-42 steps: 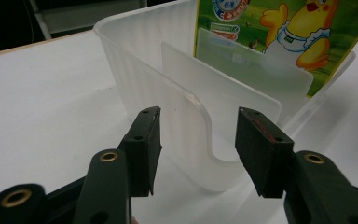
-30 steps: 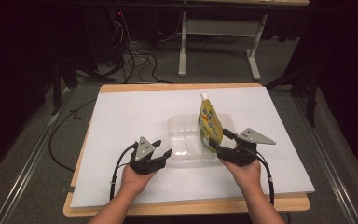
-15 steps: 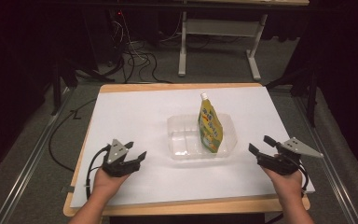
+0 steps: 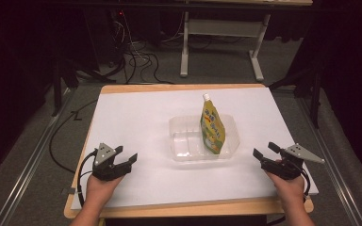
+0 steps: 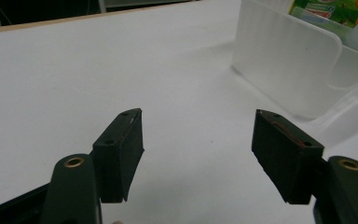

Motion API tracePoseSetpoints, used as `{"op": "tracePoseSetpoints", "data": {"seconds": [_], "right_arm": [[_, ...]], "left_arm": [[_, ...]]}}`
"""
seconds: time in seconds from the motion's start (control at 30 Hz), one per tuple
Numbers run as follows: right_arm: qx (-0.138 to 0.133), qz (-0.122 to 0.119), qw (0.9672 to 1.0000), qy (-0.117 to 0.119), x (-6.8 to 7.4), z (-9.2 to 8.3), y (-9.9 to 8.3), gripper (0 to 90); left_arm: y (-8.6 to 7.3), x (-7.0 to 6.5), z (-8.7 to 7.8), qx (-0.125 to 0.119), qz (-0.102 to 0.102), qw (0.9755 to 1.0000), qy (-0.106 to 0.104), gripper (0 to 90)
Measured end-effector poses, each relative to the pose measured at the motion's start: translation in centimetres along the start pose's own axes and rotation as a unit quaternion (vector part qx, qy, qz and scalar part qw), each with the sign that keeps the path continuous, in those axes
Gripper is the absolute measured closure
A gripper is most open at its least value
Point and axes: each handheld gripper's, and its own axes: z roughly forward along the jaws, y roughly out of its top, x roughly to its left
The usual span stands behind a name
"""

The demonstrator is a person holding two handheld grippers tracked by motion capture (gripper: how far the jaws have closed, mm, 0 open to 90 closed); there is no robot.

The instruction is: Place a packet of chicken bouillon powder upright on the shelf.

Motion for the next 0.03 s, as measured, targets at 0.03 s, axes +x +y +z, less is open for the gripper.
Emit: {"op": "tracePoseSetpoints", "data": {"seconds": [0.03], "right_arm": [[0.000, 0.008, 1.0000, 0.003, 0.01, 0.02, 0.03, 26.3]], "left_arm": [[-0.02, -0.02, 0.06, 0.003, 0.000, 1.0000, -0.003, 34.1]]}}
